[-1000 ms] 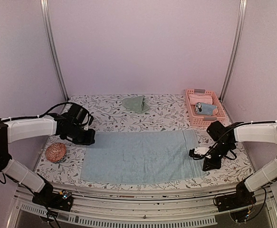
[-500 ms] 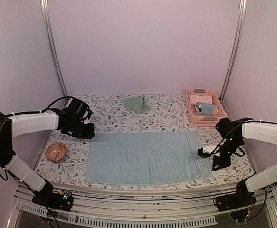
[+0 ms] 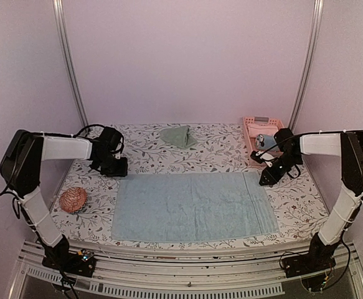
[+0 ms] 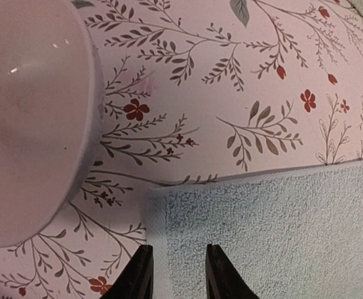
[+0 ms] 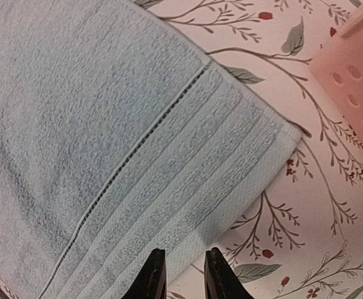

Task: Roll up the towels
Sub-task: Smooth out the towel at the center of the board, then pick up the towel from the center of the board, then fold the towel at the center of the board.

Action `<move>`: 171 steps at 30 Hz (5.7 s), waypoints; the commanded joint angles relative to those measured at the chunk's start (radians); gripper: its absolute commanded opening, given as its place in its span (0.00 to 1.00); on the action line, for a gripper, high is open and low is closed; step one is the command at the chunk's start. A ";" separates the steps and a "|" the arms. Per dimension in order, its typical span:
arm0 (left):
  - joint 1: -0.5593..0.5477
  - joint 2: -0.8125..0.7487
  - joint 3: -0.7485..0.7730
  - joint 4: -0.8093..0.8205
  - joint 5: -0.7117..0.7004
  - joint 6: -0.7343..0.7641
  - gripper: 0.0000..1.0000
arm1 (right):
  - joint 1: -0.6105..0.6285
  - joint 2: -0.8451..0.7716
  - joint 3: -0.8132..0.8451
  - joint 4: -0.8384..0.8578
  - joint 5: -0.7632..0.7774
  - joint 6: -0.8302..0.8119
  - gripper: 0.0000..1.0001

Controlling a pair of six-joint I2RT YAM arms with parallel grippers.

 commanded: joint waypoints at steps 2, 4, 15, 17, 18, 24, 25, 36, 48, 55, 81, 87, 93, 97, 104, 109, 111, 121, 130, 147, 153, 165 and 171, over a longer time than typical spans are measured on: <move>0.043 0.067 0.059 0.018 -0.038 0.010 0.32 | -0.015 0.094 0.106 0.070 0.052 0.129 0.23; 0.045 0.090 0.072 0.020 -0.042 0.017 0.31 | -0.017 0.128 0.137 0.072 0.056 0.141 0.24; 0.050 0.118 0.068 0.023 -0.043 0.041 0.28 | -0.026 0.242 0.243 0.102 0.093 0.210 0.30; 0.051 0.120 0.068 0.023 -0.045 0.042 0.27 | -0.026 0.257 0.249 0.112 0.092 0.213 0.30; 0.050 0.122 0.068 0.025 -0.043 0.042 0.26 | -0.026 0.265 0.252 0.116 0.092 0.214 0.30; 0.049 0.132 0.070 0.024 -0.017 0.046 0.21 | -0.028 0.314 0.282 0.136 0.089 0.221 0.29; 0.049 0.133 0.070 0.023 -0.018 0.046 0.21 | -0.028 0.325 0.288 0.135 0.089 0.221 0.29; 0.049 0.122 0.059 0.017 -0.030 0.052 0.18 | -0.028 0.354 0.284 0.094 0.033 0.203 0.15; 0.050 0.055 0.028 0.034 -0.071 0.065 0.12 | -0.029 0.230 0.207 0.144 0.088 0.182 0.03; 0.050 0.059 0.032 0.031 -0.075 0.065 0.21 | -0.031 0.234 0.196 0.152 0.096 0.179 0.03; 0.032 0.179 0.089 0.055 -0.001 0.106 0.26 | -0.031 0.272 0.208 0.134 0.057 0.174 0.03; 0.030 0.199 0.095 0.056 -0.006 0.109 0.26 | -0.031 0.275 0.211 0.132 0.055 0.173 0.03; 0.025 0.199 0.083 0.081 0.021 0.116 0.23 | -0.031 0.285 0.213 0.127 0.049 0.171 0.03; 0.023 0.200 0.079 0.084 0.025 0.119 0.13 | -0.031 0.289 0.216 0.125 0.046 0.170 0.03; 0.018 0.139 0.064 0.102 0.022 0.128 0.00 | -0.033 0.268 0.219 0.126 0.029 0.173 0.03; 0.015 0.013 0.023 0.132 0.012 0.122 0.00 | -0.042 0.182 0.220 0.120 -0.039 0.170 0.03; 0.015 -0.041 0.001 0.146 0.004 0.121 0.00 | -0.044 0.159 0.219 0.111 -0.056 0.165 0.03; 0.016 -0.165 -0.049 0.147 0.018 0.129 0.00 | -0.059 0.055 0.203 0.095 -0.077 0.146 0.03; 0.017 -0.262 -0.102 0.129 0.017 0.128 0.00 | -0.090 -0.001 0.154 0.082 -0.082 0.122 0.03; 0.019 -0.375 -0.124 -0.127 0.083 0.099 0.00 | -0.089 -0.231 0.018 -0.057 -0.197 0.059 0.03; 0.032 -0.386 -0.089 -0.230 0.115 0.074 0.00 | -0.089 -0.303 0.008 -0.129 -0.218 0.020 0.03; 0.042 -0.404 -0.047 -0.383 0.085 0.086 0.00 | -0.089 -0.391 -0.060 -0.200 -0.187 -0.063 0.03; 0.043 -0.419 -0.038 -0.407 0.104 0.090 0.00 | -0.088 -0.416 -0.057 -0.221 -0.173 -0.067 0.03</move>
